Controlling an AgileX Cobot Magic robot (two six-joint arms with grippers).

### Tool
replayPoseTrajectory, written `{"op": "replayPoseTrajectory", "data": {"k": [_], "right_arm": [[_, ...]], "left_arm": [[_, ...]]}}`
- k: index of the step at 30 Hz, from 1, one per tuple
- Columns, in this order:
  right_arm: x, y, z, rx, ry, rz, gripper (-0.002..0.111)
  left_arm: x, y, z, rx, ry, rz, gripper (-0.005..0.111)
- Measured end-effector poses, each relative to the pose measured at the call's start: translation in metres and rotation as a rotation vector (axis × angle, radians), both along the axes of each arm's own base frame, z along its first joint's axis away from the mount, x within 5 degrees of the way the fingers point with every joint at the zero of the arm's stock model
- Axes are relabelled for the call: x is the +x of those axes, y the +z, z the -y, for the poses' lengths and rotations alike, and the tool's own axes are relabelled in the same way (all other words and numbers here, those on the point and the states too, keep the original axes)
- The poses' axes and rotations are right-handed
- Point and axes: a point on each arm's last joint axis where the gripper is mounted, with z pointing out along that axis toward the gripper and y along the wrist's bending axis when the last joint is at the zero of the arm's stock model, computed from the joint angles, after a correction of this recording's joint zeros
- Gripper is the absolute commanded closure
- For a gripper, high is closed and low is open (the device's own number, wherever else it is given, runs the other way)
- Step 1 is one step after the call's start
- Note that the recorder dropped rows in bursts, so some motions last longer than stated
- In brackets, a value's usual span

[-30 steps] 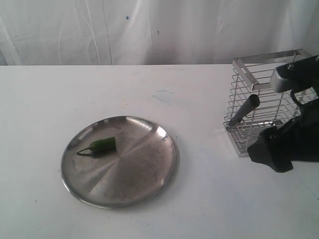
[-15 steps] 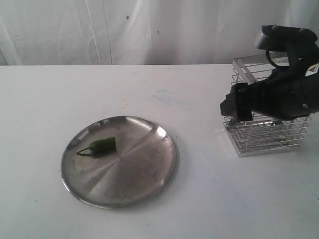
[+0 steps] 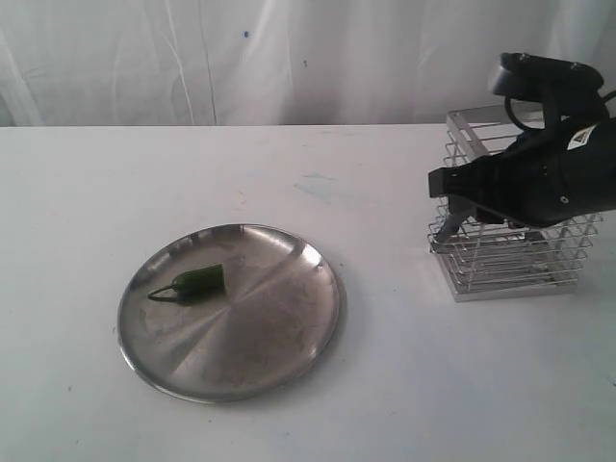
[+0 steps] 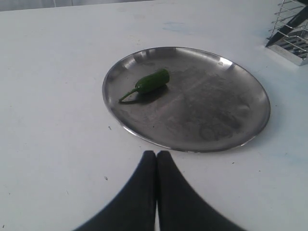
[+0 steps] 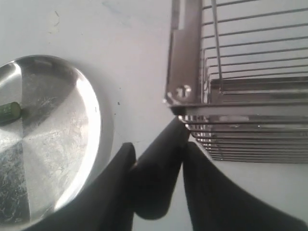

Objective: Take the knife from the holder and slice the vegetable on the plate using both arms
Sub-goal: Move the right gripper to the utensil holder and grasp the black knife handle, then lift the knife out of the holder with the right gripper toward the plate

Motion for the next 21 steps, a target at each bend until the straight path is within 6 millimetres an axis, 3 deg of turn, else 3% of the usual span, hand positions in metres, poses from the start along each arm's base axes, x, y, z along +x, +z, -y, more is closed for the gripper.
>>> {"op": "replayPoseTrajectory", "data": {"k": [3, 12, 21], "right_arm": [[0.000, 0.000, 0.000, -0.003, 0.000, 0.007, 0.108], [0.000, 0.001, 0.001, -0.014, 0.004, 0.015, 0.108], [-0.018, 0.026, 0.007, -0.040, 0.031, 0.089, 0.108]], "left_arm": [[0.000, 0.000, 0.000, 0.000, 0.000, 0.000, 0.107], [0.000, 0.000, 0.000, 0.000, 0.000, 0.000, 0.107], [0.000, 0.000, 0.000, 0.000, 0.000, 0.000, 0.107]]}}
